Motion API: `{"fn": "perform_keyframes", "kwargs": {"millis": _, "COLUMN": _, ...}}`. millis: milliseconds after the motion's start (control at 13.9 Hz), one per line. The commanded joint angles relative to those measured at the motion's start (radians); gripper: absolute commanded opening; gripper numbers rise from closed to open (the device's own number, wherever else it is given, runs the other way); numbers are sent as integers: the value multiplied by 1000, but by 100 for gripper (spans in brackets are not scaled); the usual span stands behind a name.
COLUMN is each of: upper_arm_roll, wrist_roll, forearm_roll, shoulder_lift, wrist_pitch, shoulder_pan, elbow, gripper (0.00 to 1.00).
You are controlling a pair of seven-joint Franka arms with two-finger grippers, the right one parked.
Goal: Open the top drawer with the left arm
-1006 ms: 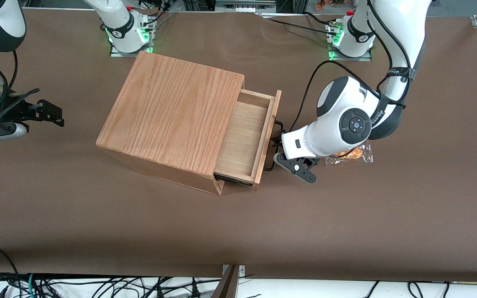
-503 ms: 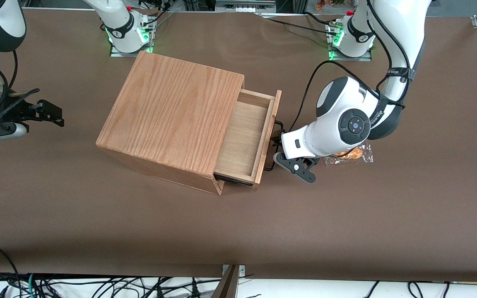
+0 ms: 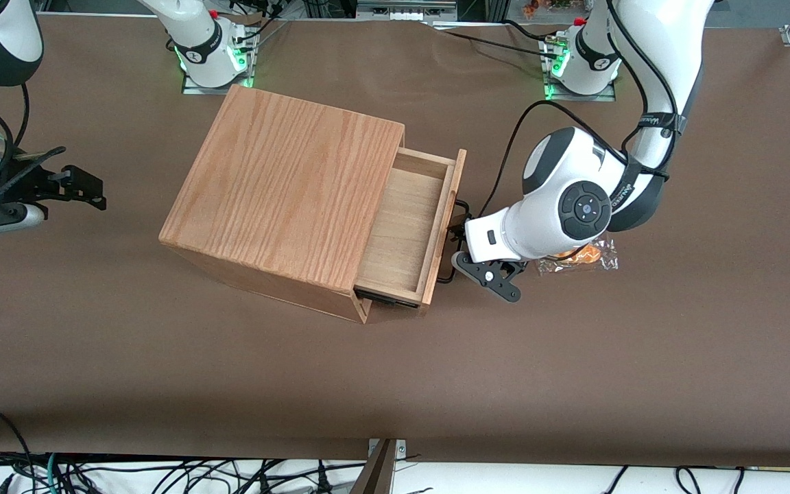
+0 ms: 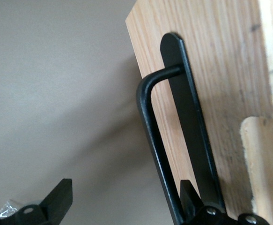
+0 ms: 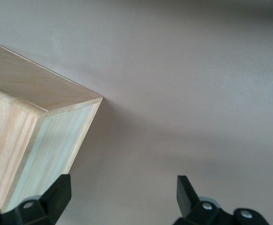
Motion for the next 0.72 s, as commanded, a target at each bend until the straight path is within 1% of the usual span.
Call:
{"fn": "perform_keyframes", "kwargs": {"millis": 0, "upper_arm_roll": 5, "wrist_roll": 71, "forearm_roll": 50, "shoulder_lift": -21, "wrist_pitch": -18, "shoulder_pan": 27, "elbow": -42, "gripper": 100}}
{"fn": "perform_keyframes", "kwargs": {"millis": 215, "upper_arm_roll": 8, "wrist_roll": 78, "forearm_roll": 50, "shoulder_lift": -21, "wrist_pitch": -16, "shoulder_pan": 29, "elbow": -41, "gripper": 100}}
{"fn": "perform_keyframes", "kwargs": {"millis": 359, "upper_arm_roll": 7, "wrist_roll": 78, "forearm_roll": 88, "shoulder_lift": -21, "wrist_pitch": -18, "shoulder_pan": 27, "elbow": -42, "gripper": 100}}
{"fn": "perform_keyframes", "kwargs": {"millis": 646, "upper_arm_roll": 5, "wrist_roll": 80, "forearm_roll": 91, "shoulder_lift": -29, "wrist_pitch": -23, "shoulder_pan": 42, "elbow": -41, "gripper": 100}}
